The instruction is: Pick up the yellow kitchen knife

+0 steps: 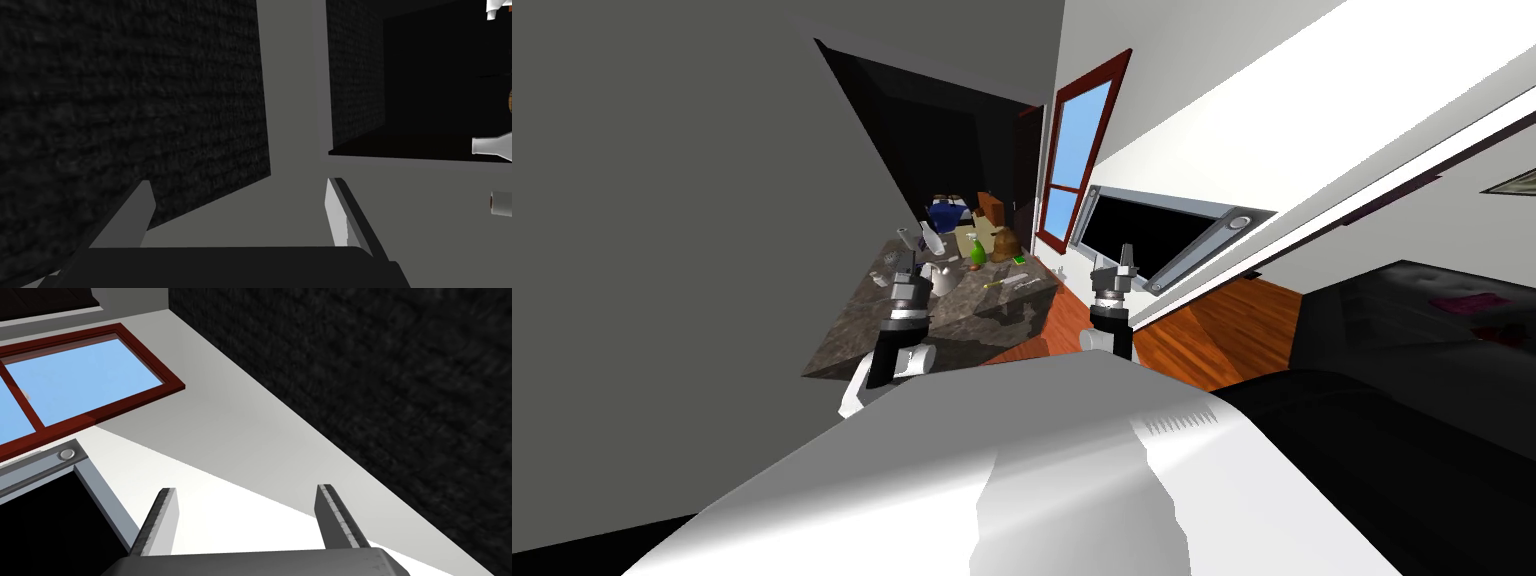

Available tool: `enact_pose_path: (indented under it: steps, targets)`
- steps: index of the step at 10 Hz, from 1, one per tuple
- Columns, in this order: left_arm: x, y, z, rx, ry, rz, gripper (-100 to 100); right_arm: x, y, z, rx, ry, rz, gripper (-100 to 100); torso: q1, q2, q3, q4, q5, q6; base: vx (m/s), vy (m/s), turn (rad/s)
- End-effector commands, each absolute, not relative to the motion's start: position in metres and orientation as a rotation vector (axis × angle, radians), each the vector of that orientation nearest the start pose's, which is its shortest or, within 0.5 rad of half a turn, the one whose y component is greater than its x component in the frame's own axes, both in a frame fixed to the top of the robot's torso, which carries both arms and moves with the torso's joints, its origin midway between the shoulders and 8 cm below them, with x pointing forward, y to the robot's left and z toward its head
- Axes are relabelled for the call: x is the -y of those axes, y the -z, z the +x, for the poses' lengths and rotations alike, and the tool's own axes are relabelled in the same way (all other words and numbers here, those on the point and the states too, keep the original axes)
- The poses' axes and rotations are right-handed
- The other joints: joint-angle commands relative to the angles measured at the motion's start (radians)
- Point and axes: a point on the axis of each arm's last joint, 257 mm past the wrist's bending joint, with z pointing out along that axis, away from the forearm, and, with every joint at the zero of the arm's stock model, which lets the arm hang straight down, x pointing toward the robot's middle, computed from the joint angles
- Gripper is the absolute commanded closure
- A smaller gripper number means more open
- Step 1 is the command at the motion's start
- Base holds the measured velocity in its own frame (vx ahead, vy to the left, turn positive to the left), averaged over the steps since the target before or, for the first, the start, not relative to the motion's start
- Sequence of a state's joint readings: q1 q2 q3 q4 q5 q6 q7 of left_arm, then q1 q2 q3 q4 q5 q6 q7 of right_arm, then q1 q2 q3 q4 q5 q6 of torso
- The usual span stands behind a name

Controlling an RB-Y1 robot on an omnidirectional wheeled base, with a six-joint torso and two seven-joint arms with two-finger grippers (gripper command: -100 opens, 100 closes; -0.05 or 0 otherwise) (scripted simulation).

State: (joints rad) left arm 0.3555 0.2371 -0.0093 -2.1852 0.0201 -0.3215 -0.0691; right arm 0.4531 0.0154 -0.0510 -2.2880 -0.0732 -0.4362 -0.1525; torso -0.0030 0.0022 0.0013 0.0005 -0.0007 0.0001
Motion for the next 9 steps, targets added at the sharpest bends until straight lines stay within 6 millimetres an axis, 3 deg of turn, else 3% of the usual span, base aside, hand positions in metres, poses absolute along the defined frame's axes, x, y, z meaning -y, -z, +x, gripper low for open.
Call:
enact_pose_path:
  steps: [1,9]
  targets:
    - [-0.257,0.014,0.421,-0.951,1.246,-0.576,-100,0.302,-0.032,0.351,-0.511,-1.455,0.773,0,0.000,0.000,0.000,0.000,0.000,0.000,-0.040,-0.063,0.060]
    - [-0.275,0.036,0.492,-1.074,1.226,-0.634,-100,0.302,-0.032,0.351,-0.511,-1.455,0.773,0,-0.001,-0.001,-0.001,0.000,0.000,0.000,-0.030,-0.060,0.027]
